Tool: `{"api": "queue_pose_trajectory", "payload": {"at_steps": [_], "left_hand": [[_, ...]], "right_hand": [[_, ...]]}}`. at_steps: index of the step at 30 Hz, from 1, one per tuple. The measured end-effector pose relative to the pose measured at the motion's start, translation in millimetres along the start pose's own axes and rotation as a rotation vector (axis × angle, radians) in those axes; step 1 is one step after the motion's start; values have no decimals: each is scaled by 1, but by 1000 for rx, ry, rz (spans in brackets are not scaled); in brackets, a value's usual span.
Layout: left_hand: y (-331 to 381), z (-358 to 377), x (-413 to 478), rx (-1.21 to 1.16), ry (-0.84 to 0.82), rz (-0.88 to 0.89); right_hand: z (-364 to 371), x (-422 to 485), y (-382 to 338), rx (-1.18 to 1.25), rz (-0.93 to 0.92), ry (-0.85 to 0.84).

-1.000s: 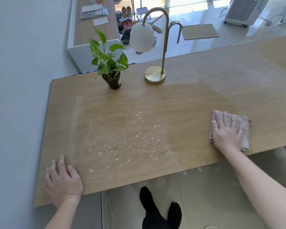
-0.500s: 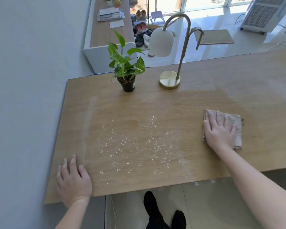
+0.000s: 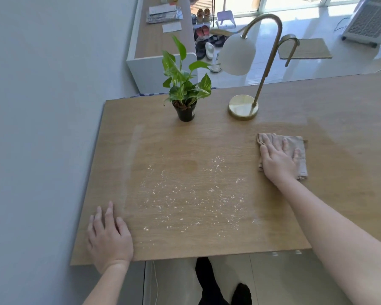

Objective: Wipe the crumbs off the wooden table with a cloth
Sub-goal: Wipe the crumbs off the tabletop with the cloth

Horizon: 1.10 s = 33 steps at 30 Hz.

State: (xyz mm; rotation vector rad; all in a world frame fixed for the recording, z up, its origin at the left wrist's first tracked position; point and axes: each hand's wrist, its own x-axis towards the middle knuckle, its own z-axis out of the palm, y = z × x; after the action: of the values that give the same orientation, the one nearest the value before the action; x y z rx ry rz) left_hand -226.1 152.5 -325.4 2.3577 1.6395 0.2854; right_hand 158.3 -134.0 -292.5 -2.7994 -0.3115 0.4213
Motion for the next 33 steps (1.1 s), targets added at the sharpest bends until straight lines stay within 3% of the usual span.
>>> {"api": "queue_pose_trajectory", "payload": {"at_steps": [2,4,6,8,11,15,17,19,22,25,29,31,33], "left_hand": [[1,0,0,10,2,3],[0,1,1,6,2,-6],[-1,1,0,10,9,-2],[-1,1,1,7,19,6],[0,2,1,8,14,2],[0,1,2,3,27,0],[0,2,2,10,21,1],[0,1,1,10,23,-5],[-1,1,1,26,18,4],[0,2,2,28,19,6],[-2,3,3,34,32,12],[-1,2,2,38,28,12],[0,2,1,42,24,9]], "right_hand": [[10,9,-36,-9,-100,-32],[17,-3,-50,-42,-318,-101],[17,-26,-33,-83,-499,-172],[8,-39,2,-129,-564,-191],[-8,-20,23,-98,-422,-124],[9,19,-48,-6,-125,-34],[24,23,-86,-1,-194,-60],[33,10,-101,-38,-393,-134],[26,-18,-64,-85,-612,-219],[8,-9,-24,-76,-509,-150],[22,23,-76,0,-172,-45],[34,26,-109,3,-216,-68],[37,18,-115,-34,-411,-129]]}}
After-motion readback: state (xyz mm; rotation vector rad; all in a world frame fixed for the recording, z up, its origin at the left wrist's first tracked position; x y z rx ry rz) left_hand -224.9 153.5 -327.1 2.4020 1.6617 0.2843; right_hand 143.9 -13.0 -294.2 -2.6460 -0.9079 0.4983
